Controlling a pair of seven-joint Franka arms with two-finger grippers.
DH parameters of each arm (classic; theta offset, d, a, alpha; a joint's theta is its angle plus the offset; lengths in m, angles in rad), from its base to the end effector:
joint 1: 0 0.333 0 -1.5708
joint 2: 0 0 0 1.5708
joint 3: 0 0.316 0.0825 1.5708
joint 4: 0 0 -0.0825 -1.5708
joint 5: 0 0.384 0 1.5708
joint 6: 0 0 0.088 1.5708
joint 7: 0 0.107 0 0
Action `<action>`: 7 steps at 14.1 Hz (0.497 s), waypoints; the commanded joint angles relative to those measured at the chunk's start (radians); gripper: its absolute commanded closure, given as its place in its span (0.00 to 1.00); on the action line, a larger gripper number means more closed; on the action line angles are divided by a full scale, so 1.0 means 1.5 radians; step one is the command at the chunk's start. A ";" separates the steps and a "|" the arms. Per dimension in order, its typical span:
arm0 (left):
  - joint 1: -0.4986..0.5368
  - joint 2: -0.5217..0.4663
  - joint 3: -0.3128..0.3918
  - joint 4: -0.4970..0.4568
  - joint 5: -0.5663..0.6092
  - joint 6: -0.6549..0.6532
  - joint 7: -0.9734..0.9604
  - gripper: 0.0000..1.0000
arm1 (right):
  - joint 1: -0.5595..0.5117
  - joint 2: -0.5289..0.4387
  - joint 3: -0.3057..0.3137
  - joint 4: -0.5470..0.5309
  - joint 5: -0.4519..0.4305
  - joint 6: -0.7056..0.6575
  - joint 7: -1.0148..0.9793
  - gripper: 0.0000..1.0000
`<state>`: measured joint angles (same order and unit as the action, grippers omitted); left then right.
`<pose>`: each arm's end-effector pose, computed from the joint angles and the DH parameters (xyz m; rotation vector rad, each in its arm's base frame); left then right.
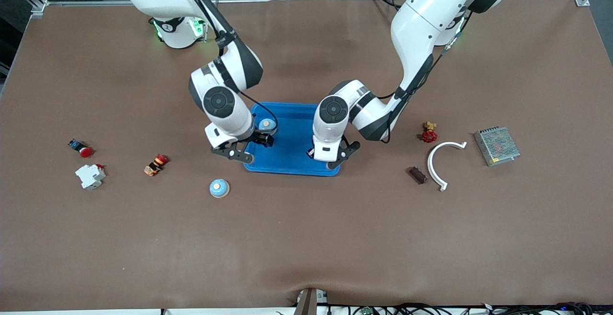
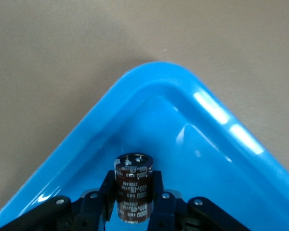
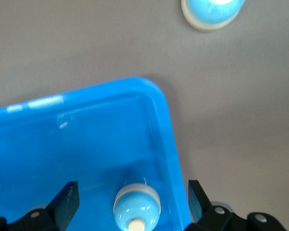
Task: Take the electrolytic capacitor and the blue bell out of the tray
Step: 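Grasp the second capacitor while the right gripper reaches the second bell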
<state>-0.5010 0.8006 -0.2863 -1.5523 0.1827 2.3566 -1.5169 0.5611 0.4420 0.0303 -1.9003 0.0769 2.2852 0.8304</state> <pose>0.5217 -0.4772 0.1923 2.8941 1.0388 -0.0752 0.5178 0.3488 0.2631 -3.0894 0.4568 0.1387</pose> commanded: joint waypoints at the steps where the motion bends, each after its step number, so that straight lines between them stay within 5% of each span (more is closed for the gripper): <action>1: 0.007 -0.032 0.007 0.018 0.015 -0.012 0.009 1.00 | 0.034 -0.038 -0.006 -0.087 0.003 0.068 0.048 0.00; 7: 0.080 -0.145 0.006 0.016 0.014 -0.149 0.114 1.00 | 0.069 -0.032 -0.006 -0.128 0.002 0.139 0.076 0.00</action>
<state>-0.4264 0.6553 -0.2759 -1.5003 0.1845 2.2117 -1.4258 0.6525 0.4239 0.0300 -2.0502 0.0769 2.4657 0.9303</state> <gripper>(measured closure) 0.665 0.000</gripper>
